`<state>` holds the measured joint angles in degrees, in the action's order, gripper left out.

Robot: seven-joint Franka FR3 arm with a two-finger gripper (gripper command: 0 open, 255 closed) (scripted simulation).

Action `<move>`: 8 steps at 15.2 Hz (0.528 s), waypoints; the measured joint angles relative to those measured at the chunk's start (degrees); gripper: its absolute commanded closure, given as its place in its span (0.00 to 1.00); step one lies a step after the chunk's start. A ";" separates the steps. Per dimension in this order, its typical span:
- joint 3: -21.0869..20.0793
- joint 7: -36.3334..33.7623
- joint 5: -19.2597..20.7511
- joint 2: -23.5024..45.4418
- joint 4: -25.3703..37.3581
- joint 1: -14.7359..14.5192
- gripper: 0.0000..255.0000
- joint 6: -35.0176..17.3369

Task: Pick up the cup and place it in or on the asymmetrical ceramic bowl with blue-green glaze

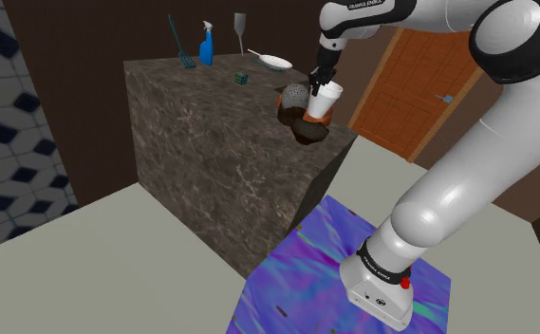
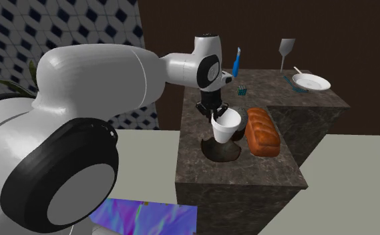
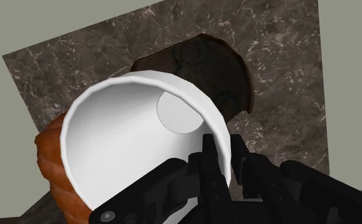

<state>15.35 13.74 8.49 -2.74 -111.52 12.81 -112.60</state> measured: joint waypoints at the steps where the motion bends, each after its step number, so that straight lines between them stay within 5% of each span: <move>1: 0.00 -0.12 0.01 0.14 -0.64 0.00 1.00 -0.76; 8: 0.14 -0.59 0.01 1.39 -4.77 0.10 1.00 -6.09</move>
<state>15.49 13.14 8.51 -1.35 -116.29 12.91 -118.69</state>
